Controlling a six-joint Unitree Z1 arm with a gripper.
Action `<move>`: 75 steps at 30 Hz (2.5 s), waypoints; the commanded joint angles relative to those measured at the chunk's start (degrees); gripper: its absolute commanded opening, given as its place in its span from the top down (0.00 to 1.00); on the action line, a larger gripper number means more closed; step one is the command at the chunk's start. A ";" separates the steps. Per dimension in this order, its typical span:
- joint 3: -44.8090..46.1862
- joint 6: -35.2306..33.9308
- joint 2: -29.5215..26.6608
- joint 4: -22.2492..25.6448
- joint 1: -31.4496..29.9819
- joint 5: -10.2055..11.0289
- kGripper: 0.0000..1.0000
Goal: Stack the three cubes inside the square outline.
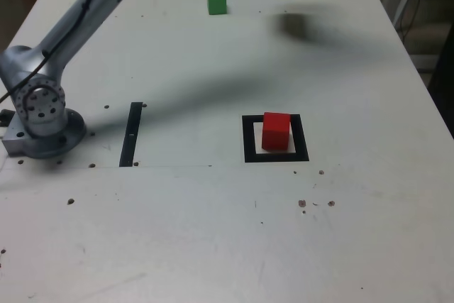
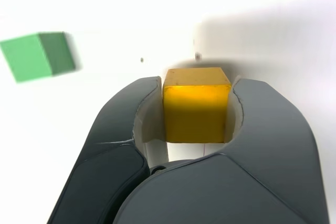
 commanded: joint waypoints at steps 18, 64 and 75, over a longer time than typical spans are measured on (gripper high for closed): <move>32.37 -7.86 -22.08 -1.05 -15.93 -1.20 0.70; 58.57 -34.98 -29.24 -16.60 -41.54 -10.17 0.70; 60.80 -34.70 -29.22 -20.29 -41.54 -10.31 0.69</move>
